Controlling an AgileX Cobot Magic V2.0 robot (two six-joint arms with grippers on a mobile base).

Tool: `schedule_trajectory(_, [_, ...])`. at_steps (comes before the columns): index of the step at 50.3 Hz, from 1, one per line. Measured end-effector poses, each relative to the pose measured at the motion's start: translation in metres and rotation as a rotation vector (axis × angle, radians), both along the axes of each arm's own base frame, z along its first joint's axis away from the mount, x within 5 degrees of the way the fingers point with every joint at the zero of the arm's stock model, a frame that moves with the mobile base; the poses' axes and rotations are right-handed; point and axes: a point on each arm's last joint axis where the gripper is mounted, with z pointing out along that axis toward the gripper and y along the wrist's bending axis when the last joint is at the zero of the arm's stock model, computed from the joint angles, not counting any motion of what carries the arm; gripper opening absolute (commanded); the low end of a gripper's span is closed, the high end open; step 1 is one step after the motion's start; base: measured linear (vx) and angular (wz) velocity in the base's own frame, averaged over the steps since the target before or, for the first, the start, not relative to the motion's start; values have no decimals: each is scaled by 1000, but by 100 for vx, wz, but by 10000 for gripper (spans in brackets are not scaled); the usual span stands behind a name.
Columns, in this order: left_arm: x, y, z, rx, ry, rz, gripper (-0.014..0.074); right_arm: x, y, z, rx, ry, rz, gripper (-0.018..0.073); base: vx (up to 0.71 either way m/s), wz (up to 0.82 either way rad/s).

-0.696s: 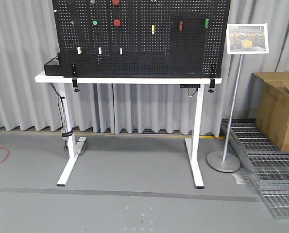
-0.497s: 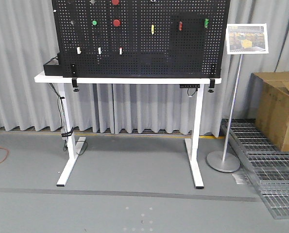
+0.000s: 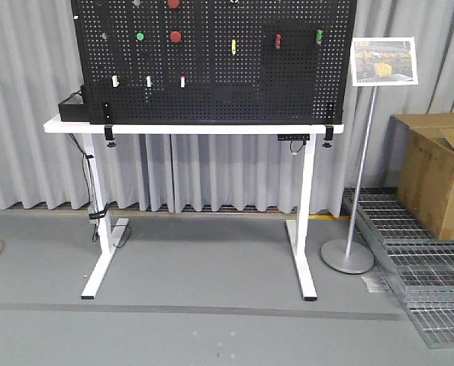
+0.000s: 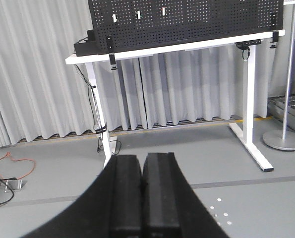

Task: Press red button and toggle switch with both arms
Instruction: 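Drive the base forward up to the black pegboard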

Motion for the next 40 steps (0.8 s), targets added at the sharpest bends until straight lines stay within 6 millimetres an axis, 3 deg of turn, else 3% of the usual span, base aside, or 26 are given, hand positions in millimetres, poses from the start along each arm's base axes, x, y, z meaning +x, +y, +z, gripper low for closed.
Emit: schedule_trajectory(40, [0, 0, 0, 0, 0, 0, 2, 0, 0, 0, 0, 0, 0, 0, 31, 0])
